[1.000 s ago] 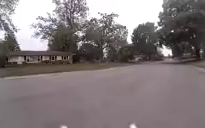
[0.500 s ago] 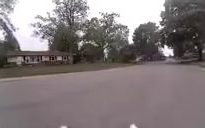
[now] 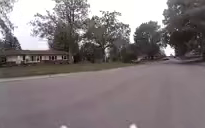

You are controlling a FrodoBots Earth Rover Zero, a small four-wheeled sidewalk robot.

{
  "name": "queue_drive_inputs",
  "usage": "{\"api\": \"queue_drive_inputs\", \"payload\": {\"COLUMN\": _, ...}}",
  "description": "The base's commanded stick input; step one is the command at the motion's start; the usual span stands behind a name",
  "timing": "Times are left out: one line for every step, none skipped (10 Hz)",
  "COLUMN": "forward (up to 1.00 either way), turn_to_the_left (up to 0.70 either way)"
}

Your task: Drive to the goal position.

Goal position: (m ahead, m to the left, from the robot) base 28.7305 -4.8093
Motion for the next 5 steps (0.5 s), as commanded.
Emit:
{"api": "queue_drive_inputs", "payload": {"forward": 1.00, "turn_to_the_left": 0.00}}
{"api": "queue_drive_inputs", "payload": {"forward": 1.00, "turn_to_the_left": 0.00}}
{"api": "queue_drive_inputs", "payload": {"forward": 1.00, "turn_to_the_left": 0.00}}
{"api": "queue_drive_inputs", "payload": {"forward": 1.00, "turn_to_the_left": 0.02}}
{"api": "queue_drive_inputs", "payload": {"forward": 1.00, "turn_to_the_left": 0.02}}
